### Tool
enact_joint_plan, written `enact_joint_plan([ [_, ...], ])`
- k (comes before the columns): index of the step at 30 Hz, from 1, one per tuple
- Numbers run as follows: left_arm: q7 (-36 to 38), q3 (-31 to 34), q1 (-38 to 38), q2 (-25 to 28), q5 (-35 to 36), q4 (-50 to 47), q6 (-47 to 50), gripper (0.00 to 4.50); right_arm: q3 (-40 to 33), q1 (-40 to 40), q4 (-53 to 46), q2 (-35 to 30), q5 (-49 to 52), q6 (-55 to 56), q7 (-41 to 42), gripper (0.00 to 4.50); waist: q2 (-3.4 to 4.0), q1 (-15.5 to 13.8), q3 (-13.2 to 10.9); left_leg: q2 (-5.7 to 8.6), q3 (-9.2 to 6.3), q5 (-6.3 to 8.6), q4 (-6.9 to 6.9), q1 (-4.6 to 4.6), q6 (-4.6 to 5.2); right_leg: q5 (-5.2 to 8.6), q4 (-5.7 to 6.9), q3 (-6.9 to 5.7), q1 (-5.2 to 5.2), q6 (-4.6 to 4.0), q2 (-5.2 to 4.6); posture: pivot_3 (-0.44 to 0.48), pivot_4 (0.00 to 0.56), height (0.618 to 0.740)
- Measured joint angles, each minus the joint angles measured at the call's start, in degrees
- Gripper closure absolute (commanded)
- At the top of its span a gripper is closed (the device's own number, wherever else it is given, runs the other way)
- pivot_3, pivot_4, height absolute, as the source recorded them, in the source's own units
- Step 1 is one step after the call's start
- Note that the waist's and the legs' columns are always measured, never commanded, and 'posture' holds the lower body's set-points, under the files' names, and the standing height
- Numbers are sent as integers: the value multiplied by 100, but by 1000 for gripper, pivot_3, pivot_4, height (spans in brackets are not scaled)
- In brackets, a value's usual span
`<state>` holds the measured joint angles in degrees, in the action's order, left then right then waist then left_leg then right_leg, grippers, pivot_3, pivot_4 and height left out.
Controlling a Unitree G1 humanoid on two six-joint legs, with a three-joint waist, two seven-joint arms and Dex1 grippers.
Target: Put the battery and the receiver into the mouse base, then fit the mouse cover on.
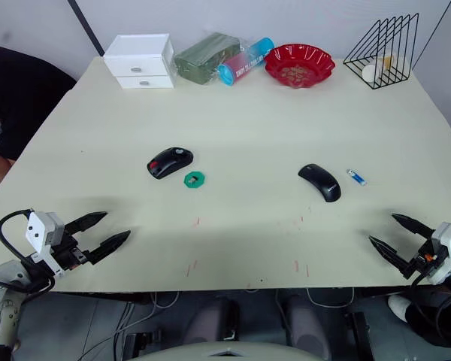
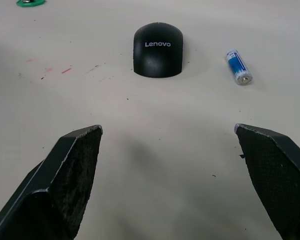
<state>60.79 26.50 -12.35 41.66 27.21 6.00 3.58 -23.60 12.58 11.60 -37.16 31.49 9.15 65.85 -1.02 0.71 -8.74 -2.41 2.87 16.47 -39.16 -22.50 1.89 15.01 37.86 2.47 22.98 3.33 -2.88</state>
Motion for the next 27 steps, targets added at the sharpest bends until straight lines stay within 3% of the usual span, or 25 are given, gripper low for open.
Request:
enact_joint_plan([
  [19, -131, 8, -197, -5, 4, -210, -17, 0, 2, -154, 71, 0, -128, 149, 112, 38, 0, 1, 0, 0, 1, 0, 0, 1, 0, 0, 0, 0, 0, 0, 0, 0, 150, 740],
  [27, -77, -14, 414, 173, -3, 42, 18, 0, 39, -131, -268, 35, 63, 70, 365, 38, 0, -7, 0, 5, -4, 0, 0, -1, 0, -10, 2, -5, 0, 18, 3, 0, 150, 740],
])
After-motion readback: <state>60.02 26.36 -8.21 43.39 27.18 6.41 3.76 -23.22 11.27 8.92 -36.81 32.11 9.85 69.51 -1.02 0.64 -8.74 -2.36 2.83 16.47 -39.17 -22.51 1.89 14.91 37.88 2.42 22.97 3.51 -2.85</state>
